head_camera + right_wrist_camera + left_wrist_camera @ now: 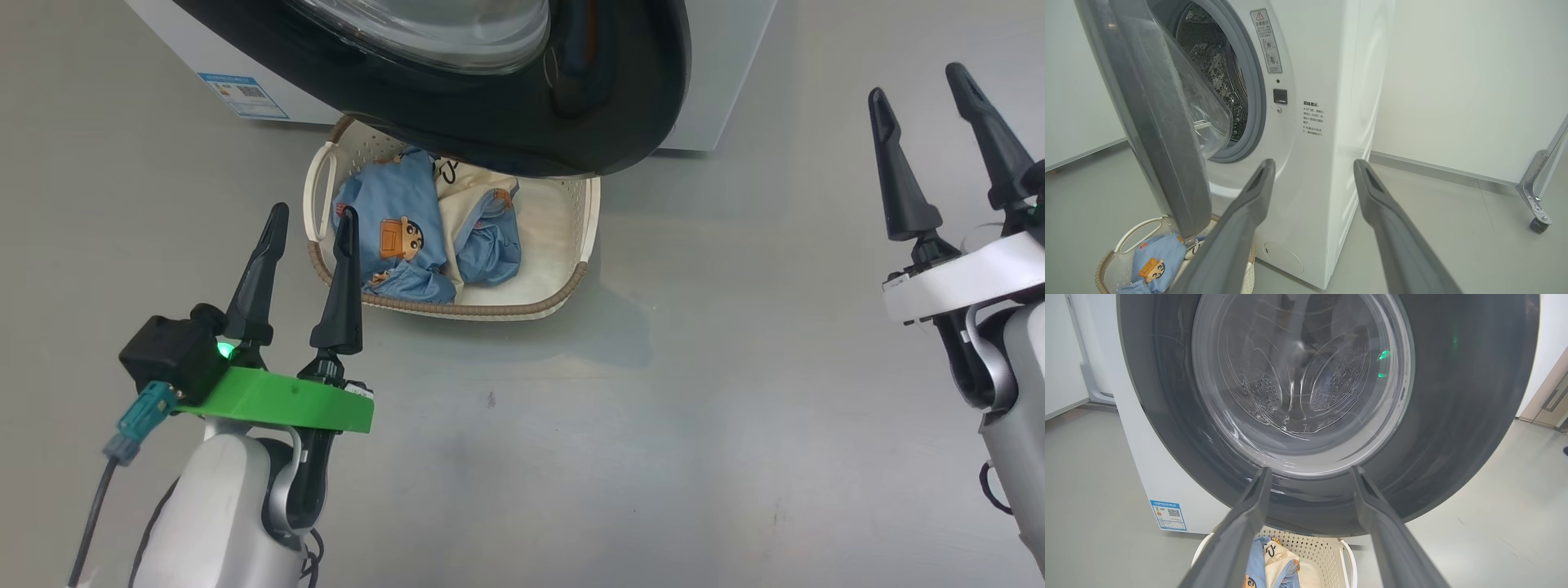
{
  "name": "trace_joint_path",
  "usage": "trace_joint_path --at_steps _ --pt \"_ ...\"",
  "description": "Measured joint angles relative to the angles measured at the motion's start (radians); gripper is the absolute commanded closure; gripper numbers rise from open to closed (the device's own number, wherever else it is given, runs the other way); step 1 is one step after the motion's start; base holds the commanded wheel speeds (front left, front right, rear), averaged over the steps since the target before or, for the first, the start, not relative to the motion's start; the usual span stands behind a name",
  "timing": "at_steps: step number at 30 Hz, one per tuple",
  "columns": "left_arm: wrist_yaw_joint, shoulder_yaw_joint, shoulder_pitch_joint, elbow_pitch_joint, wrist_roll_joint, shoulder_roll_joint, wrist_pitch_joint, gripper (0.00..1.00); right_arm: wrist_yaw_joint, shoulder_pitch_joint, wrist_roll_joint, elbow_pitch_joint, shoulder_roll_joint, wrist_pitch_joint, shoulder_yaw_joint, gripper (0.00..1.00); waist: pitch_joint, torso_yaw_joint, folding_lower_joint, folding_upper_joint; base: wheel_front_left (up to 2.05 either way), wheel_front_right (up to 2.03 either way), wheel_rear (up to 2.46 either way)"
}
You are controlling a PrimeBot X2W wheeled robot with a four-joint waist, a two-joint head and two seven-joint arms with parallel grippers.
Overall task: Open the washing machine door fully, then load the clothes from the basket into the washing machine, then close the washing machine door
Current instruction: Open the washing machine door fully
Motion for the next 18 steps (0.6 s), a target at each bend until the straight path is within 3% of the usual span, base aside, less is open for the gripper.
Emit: trace_joint_path --at_steps 6,18 --pt "0.0 -0.001 0.0 0.0 0.001 0.0 0.0 0.0 -0.024 0.037 -0.014 -0.003 0.021 -0.008 0.005 0.0 -0.007 -0.004 0.0 0.0 0.0 0.0 0.0" --pt "0.0 0.001 0.02 0.003 0.001 0.0 0.0 0.0 -0.023 0.094 -0.056 -0.035 0.04 -0.016 0.064 0.0 -0.027 -0.005 0.0 0.0 0.0 0.0 0.0"
